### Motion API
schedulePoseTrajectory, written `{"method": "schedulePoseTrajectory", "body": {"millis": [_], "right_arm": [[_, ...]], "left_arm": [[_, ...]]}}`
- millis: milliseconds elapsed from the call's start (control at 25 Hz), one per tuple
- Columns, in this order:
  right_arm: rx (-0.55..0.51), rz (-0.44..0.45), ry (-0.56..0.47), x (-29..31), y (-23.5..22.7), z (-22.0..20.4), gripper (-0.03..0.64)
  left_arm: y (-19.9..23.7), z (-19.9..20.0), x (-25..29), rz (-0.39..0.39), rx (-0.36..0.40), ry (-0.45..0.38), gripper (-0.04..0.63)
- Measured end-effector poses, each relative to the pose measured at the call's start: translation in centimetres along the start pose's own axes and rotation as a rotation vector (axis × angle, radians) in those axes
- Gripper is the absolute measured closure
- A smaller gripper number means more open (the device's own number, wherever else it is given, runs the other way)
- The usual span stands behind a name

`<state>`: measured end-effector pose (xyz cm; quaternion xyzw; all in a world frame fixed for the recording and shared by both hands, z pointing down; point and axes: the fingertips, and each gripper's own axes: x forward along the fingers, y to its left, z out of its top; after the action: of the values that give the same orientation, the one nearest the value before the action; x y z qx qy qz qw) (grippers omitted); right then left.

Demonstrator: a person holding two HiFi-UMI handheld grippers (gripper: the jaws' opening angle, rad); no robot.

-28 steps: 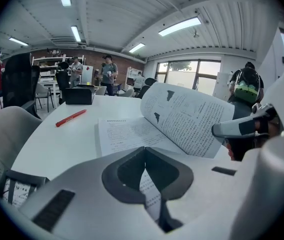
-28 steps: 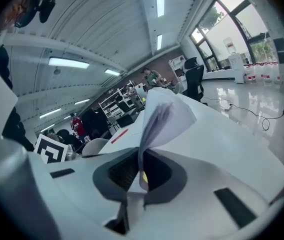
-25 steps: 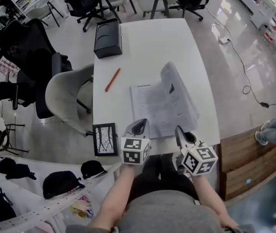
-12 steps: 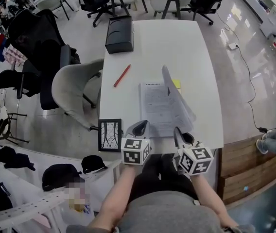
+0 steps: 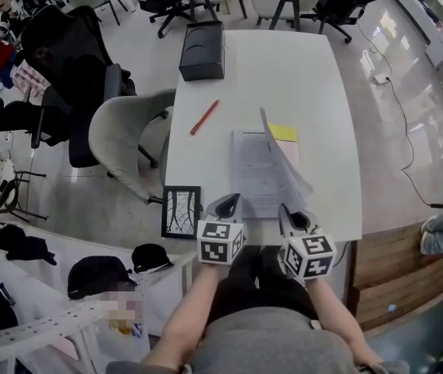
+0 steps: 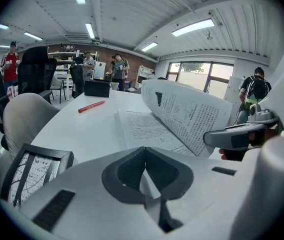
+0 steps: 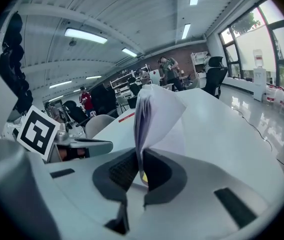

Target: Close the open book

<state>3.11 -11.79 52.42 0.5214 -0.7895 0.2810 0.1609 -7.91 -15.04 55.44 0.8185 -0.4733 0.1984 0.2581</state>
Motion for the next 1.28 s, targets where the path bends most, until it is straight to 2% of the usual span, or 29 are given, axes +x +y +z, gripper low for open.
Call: {"method": "schedulePoseTrajectory", "body": {"millis": [720, 1280], "right_arm": [[-0.19, -0.013, 0.109, 2.0, 1.5, -1.5, 0.572], [-0.267, -0.004, 0.176, 3.6, 2.7, -2.6, 0.532]], "left_arm": [[0.7, -0.6, -0.7, 0.025, -0.021, 0.005, 0.589], [1.7, -0.8, -1.3, 0.042, -0.038, 0.002, 0.589]]}}
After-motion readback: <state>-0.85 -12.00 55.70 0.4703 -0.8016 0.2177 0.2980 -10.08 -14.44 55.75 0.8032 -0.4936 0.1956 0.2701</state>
